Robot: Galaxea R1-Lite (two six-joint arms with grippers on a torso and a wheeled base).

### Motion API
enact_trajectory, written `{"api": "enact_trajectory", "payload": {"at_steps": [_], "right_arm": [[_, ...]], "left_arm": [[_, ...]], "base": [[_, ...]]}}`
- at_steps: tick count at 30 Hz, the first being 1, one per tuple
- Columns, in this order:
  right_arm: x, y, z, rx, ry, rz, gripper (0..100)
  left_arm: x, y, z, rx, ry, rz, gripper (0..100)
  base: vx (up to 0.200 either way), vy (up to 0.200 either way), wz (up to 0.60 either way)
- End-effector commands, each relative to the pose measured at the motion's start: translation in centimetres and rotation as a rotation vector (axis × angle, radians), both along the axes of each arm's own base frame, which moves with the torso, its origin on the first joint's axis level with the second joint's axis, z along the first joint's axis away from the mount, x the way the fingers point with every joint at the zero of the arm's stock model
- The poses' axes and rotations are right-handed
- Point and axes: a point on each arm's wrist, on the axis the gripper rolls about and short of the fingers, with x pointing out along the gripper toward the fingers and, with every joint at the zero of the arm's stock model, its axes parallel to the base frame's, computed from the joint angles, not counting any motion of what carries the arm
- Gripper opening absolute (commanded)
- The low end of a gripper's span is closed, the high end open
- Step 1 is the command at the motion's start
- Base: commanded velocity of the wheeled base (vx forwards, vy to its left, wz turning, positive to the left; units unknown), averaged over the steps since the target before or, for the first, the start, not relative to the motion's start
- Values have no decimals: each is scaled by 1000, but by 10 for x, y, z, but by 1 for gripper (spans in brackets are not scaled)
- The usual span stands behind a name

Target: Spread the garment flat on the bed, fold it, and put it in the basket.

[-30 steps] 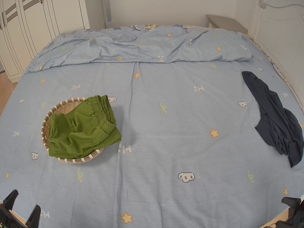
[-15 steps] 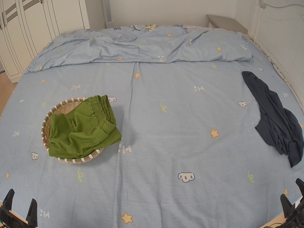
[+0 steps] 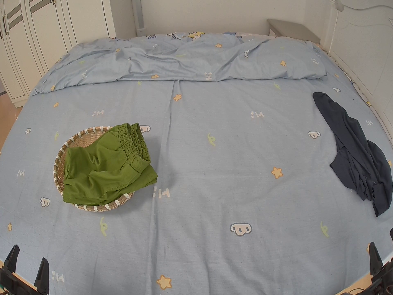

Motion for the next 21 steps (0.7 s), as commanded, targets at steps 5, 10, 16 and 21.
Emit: {"api": "enact_trajectory", "payload": {"at_steps": [5,10,16,21], "right_arm": [[0,0,-4,10,-6,-5,100],[0,0,-4,3,-5,-4,100],[0,0,-4,3,-5,-4,100],[0,0,-4,3,-6,-4,100]], "left_arm": [[0,0,-5,-1,4,0,100],[0,0,-5,-1,4,0,100],[0,0,-5,-1,4,0,100],[0,0,-5,-1,4,0,100]], "base": [[0,0,0],[0,0,0],[0,0,0],[0,0,0]]}}
